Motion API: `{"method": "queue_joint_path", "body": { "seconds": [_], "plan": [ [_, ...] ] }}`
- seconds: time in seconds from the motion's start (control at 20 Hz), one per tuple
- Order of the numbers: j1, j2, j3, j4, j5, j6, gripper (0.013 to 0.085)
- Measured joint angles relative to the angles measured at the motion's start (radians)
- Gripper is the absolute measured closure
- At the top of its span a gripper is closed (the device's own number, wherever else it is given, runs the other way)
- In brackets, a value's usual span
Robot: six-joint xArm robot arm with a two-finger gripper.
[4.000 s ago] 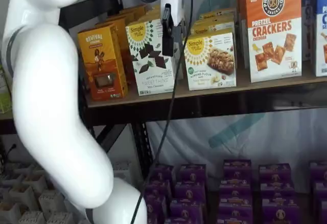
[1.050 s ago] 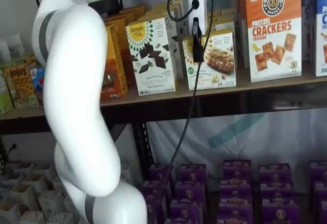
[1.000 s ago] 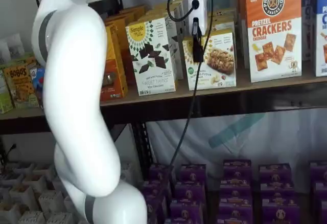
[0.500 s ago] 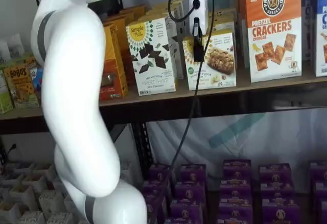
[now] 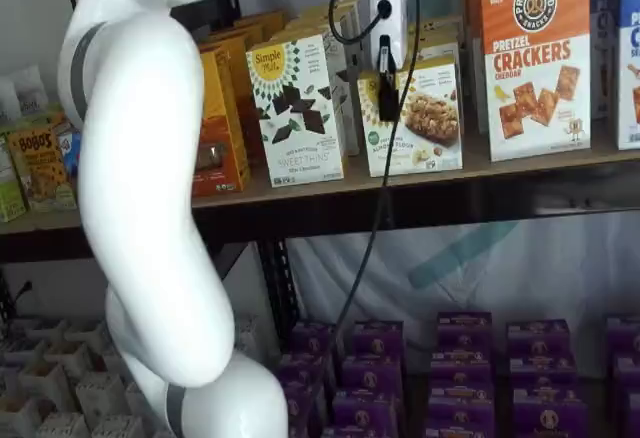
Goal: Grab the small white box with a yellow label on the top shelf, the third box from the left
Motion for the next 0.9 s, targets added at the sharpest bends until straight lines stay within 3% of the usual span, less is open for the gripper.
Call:
{"method": "queue_joint_path", "body": {
  "seconds": [0.2,0.55,0.7,0.9],
  "plan": [
    [0.0,-0.004,0.004,0.002,-0.002,0.0,0.053],
    [0.002,-0.009,0.013,0.004,-0.011,0.001,0.053],
    [0.003,-0.009,0.014,0.004,-0.011,0.002,0.061],
    [0.005,-0.006,0.006,0.003,0.007,0.005,0.061]
  ]
}}
